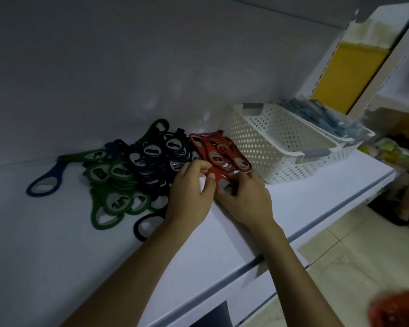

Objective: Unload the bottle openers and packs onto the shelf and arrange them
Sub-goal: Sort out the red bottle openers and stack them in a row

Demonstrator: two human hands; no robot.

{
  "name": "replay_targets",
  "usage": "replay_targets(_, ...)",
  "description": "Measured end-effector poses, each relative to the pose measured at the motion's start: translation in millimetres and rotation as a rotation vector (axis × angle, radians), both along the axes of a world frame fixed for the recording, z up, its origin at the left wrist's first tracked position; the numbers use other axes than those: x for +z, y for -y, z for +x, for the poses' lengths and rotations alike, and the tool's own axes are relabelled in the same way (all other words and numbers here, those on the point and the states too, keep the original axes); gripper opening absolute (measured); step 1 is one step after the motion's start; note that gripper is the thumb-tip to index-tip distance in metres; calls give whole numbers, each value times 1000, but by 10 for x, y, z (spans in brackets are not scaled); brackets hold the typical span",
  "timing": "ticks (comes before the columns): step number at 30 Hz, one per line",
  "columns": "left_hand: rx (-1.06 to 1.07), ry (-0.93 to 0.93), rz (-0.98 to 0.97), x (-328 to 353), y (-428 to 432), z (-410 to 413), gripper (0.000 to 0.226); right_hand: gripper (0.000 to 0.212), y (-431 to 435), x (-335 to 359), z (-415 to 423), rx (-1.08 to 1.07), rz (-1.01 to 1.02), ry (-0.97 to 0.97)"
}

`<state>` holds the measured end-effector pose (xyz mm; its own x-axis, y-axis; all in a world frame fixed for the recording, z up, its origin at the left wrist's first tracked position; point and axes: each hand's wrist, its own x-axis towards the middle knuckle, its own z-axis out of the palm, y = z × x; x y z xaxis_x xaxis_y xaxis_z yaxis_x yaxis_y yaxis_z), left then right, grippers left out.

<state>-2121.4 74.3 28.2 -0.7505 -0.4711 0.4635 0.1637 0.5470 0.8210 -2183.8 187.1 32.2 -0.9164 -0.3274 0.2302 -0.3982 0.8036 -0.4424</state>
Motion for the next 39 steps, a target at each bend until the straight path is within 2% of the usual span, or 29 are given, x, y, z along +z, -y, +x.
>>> replay_targets(4, -118, -98, 11, 58, -65, 48, 17, 50, 136, 87, -100, 0, 121, 65)
replay_targets(6, -150, -113, 150, 78, -93, 65, 17, 47, 196, 57, -67, -21, 144, -15)
replay_targets(8, -152, -109, 363, 93, -124, 70, 20, 49, 205, -8, 5, -41, 84, -90)
replay_targets(11, -118, -79, 698, 101, -175, 60, 30, 53, 190, -18, 22, -69, -81, -44)
replay_targets(12, -112, -79, 754, 99, -190, 59, 30, 51, 183, -7, 1, -79, -140, -10)
replay_targets(15, -83, -55, 737, 103, -197, 60, 27, 40, 147, 31, -30, -87, -443, 68)
replay_targets(17, -106, -38, 798, 139, -163, 63, 16, 30, 143, 76, 14, 34, -728, 91)
replay_targets(19, -199, -8, 916, 186, -139, 74, 11, 24, 162, 100, 80, 213, -801, 52)
replay_targets(22, -310, 3, 1127, 253, -78, 88, 21, 29, 198, 75, 135, 411, -617, -15)
replay_targets(24, -289, -20, 1153, 271, 31, 92, 23, 41, 199, 67, 128, 457, -597, 18)
replay_targets(26, -253, -39, 1090, 288, 156, 96, 22, 42, 209, 56, 119, 473, -639, 32)
replay_targets(28, -242, -31, 1014, 296, 217, 94, 18, 31, 225, 39, 103, 396, -665, -12)
replay_targets(30, -225, -20, 983, 278, 218, 91, 11, 19, 235, 46, 20, 243, -602, -42)
replay_targets(32, -216, -11, 976, 259, 212, 78, 4, 18, 252, 96, -155, 127, -374, -57)
replay_targets(35, -176, -6, 977, 254, 217, 69, 3, 30, 354, 190, -390, 59, 9, -93)
replay_targets(37, -155, -20, 994, 251, 218, 81, 6, 34, 452, 198, -430, 8, 120, -75)
replay_targets(39, -139, -29, 1007, 251, 227, 95, 11, 32, 505, 149, -401, -35, 144, -102)
